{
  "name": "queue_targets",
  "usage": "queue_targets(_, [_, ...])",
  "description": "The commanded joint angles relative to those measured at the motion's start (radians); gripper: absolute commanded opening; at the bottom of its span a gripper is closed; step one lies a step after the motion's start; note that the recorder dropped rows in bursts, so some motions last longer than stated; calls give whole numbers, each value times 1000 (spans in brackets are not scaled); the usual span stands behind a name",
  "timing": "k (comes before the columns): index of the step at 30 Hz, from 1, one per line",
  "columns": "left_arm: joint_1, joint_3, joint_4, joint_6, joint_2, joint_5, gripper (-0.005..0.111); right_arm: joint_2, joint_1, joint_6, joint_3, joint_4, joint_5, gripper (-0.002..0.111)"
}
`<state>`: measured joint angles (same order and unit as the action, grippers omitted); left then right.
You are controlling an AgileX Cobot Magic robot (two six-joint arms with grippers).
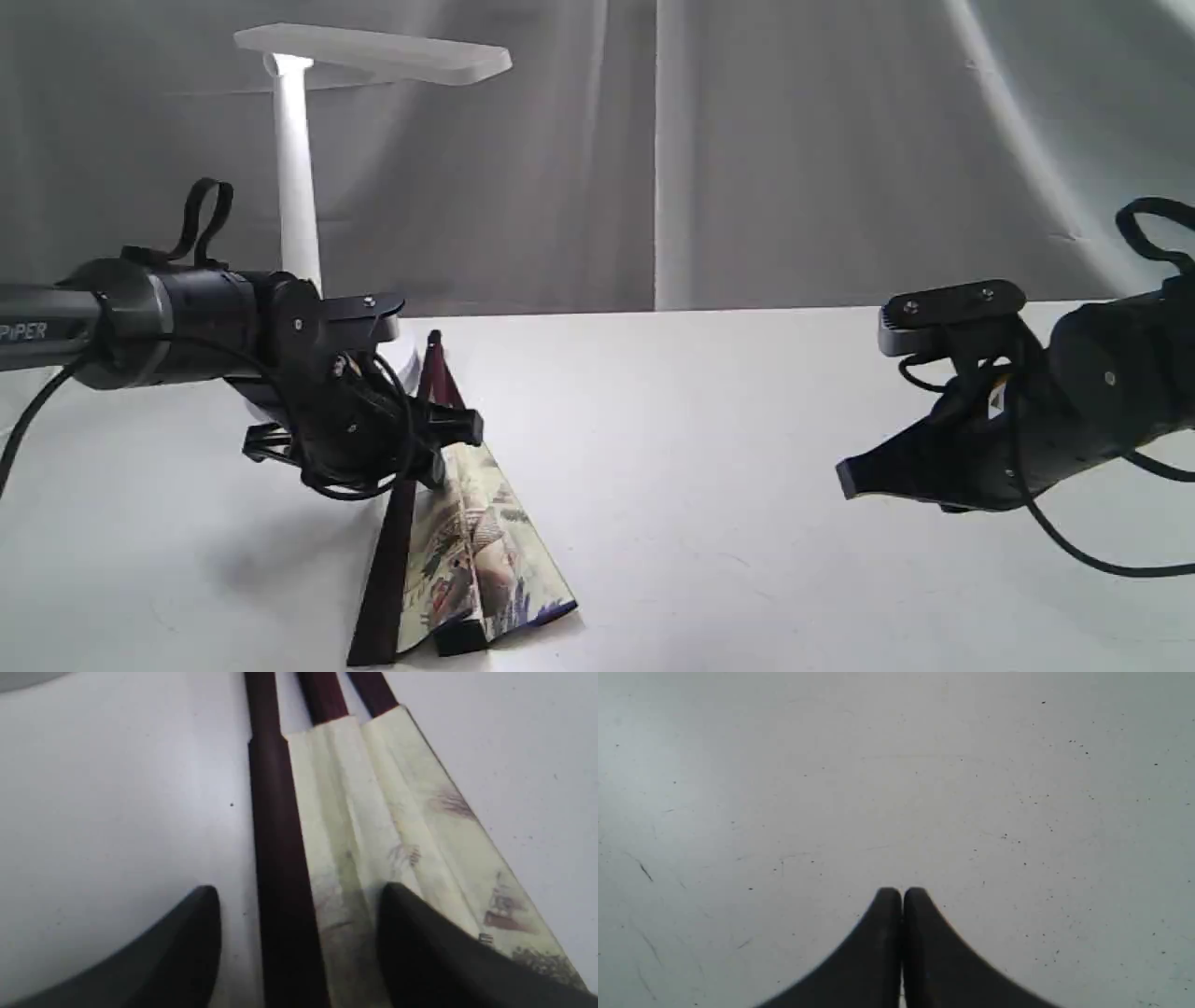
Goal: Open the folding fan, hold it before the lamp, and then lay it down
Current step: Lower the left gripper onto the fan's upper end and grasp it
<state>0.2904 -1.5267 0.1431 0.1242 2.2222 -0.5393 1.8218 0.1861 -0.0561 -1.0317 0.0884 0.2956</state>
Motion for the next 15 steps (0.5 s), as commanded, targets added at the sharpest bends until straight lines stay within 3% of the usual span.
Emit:
queue_targets(1, [5, -3, 3, 4, -44, -1, 52, -10, 5, 7, -6, -3, -11, 0])
queue_targets(8, [11, -3, 11, 6, -105, -67, 52, -10, 5, 7, -6, -3, -20, 0])
queue_targets(15, [86, -1, 59, 36, -31, -77, 52, -10, 5, 7, -6, -3, -22, 0])
